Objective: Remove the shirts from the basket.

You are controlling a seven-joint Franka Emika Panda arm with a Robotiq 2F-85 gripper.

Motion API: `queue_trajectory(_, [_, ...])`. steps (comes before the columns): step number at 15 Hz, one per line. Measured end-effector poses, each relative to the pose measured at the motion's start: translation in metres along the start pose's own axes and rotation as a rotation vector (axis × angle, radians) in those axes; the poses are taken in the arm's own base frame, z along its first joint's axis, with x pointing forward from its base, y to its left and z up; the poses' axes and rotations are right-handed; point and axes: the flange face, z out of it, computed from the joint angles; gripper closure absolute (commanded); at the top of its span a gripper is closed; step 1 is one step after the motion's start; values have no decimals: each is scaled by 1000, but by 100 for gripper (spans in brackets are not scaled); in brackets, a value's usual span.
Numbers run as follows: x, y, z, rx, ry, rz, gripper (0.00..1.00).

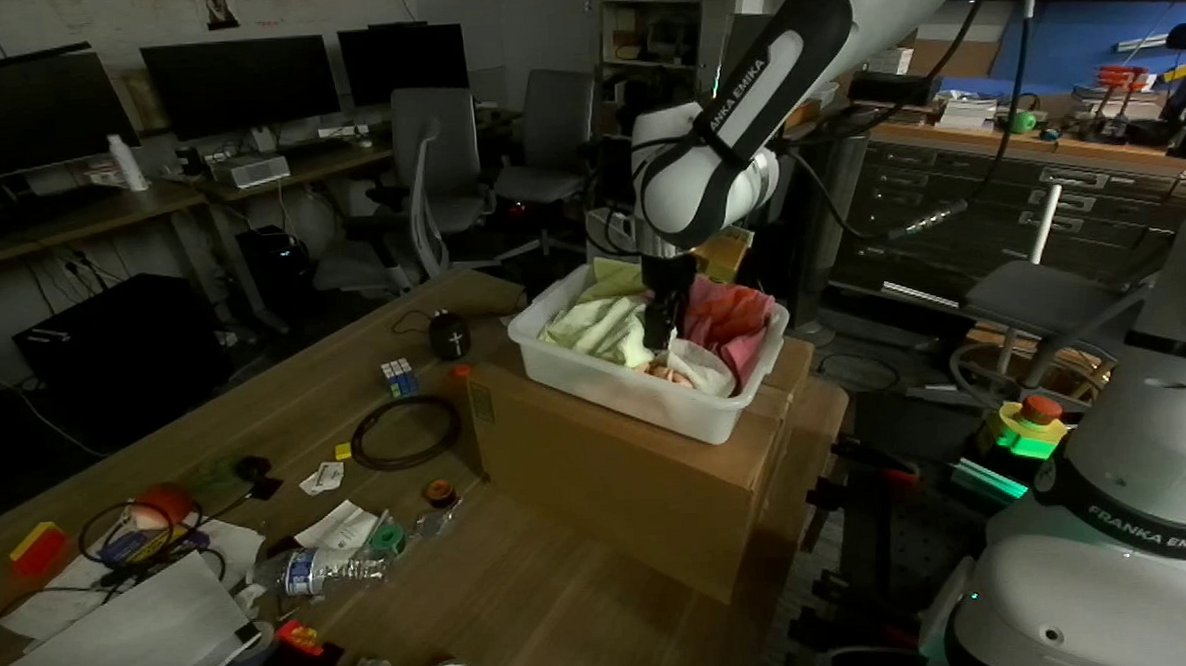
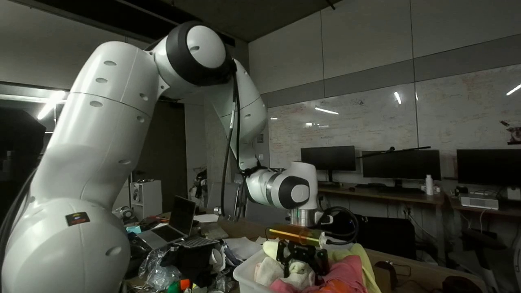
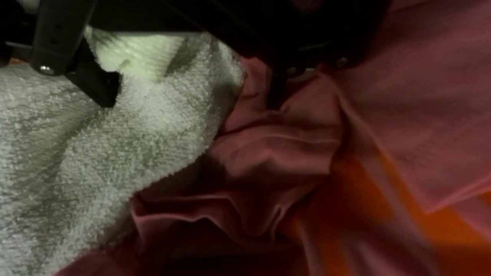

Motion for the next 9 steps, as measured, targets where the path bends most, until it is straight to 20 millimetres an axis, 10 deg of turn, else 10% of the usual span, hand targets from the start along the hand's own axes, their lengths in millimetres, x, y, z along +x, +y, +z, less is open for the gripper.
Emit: queue_trajectory(9, [1, 3, 1, -4, 12, 8, 99])
